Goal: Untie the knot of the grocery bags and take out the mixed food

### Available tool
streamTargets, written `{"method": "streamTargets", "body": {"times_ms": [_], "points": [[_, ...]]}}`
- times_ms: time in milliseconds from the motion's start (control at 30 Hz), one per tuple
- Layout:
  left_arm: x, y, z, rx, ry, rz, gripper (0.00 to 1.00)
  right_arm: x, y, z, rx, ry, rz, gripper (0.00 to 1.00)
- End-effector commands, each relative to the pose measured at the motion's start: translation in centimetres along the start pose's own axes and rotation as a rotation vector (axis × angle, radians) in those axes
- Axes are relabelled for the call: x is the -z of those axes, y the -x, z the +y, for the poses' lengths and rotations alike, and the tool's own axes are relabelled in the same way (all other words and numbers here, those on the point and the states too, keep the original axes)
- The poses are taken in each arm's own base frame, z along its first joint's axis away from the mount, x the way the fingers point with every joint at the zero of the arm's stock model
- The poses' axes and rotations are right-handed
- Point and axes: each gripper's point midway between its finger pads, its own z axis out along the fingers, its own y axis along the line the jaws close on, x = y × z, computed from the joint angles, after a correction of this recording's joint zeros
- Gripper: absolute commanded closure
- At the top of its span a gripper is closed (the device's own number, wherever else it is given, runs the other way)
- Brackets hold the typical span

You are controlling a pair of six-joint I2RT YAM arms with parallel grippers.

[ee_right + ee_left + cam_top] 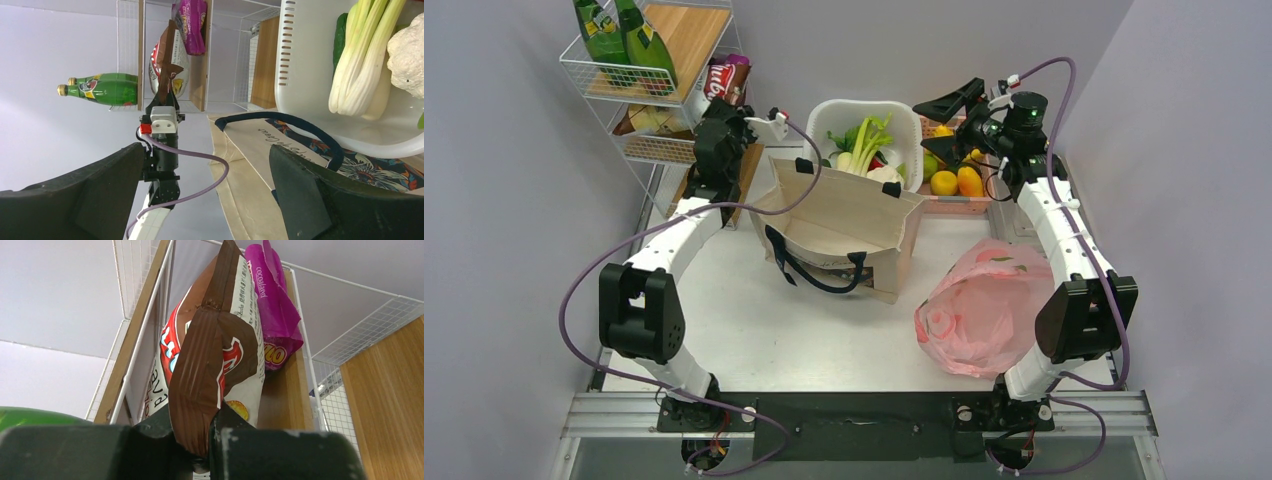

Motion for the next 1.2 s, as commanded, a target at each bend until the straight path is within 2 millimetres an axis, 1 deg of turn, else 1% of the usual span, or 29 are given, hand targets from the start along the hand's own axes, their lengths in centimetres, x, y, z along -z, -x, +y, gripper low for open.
{"method": "streamTargets", "body": {"times_ms": [0, 167, 200, 400, 633, 700, 767, 833, 867, 900, 933, 967, 1000, 1033, 1100, 1167], "points": [[-0.1, -0.3, 3.0, 0.088, 0.046, -0.049, 1.00, 1.2, 0.1, 2.4, 0.056, 0.063, -0.023, 0.09], [0.1, -0.8, 1.3, 0.069, -0.013, -0.053, 1.00, 1.2, 0.1, 2.4, 0.059, 0.065, -0.025, 0.09], [0.2, -1.1, 1.1, 0.067, -0.021, -0.048, 1.00, 1.2, 0.1, 2.4, 0.059, 0.064, -0.025, 0.09], [1.2, -2.7, -1.6, 0.055, -0.116, -0.032, 1.00, 1.1, 0.3, 2.2, 0.057, 0.058, -0.026, 0.09], [1.4, -4.3, -3.7, 0.056, -0.164, 0.003, 1.00, 0.9, 0.2, 2.2, 0.059, 0.053, -0.024, 0.09], [1.3, -5.0, -4.1, 0.057, -0.165, 0.029, 0.99, 1.0, 0.2, 2.2, 0.059, 0.054, -0.025, 0.09], [1.3, -5.3, -4.4, 0.059, -0.168, 0.043, 0.96, 1.0, 0.1, 2.2, 0.058, 0.052, -0.023, 0.09], [1.4, -5.4, -4.7, 0.061, -0.175, 0.043, 0.88, 1.1, 0.1, 2.2, 0.059, 0.053, -0.024, 0.09], [1.6, -5.4, -4.9, 0.061, -0.182, 0.042, 0.81, 1.1, 0.2, 2.2, 0.059, 0.052, -0.026, 0.09], [1.6, -5.4, -5.0, 0.061, -0.186, 0.040, 0.76, 1.1, 0.2, 2.1, 0.059, 0.052, -0.025, 0.09], [1.8, -5.3, -5.1, 0.064, -0.195, 0.037, 0.64, 1.2, 0.2, 2.2, 0.060, 0.053, -0.026, 0.09], [1.9, -5.1, -5.1, 0.066, -0.199, 0.032, 0.58, 1.1, 0.1, 2.2, 0.059, 0.052, -0.025, 0.09], [2.2, -5.0, -5.2, 0.066, -0.211, 0.026, 0.45, 1.1, 0.1, 2.2, 0.058, 0.052, -0.024, 0.09], [2.3, -4.7, -5.2, 0.066, -0.218, 0.019, 0.35, 1.1, 0.1, 2.1, 0.057, 0.051, -0.024, 0.09], [2.7, -4.0, -5.4, 0.069, -0.237, -0.006, 0.31, 1.1, 0.2, 2.1, 0.058, 0.051, -0.026, 0.09], [3.1, -3.6, -5.3, 0.076, -0.247, -0.019, 0.29, 1.1, 0.2, 2.1, 0.058, 0.051, -0.026, 0.09]]}}
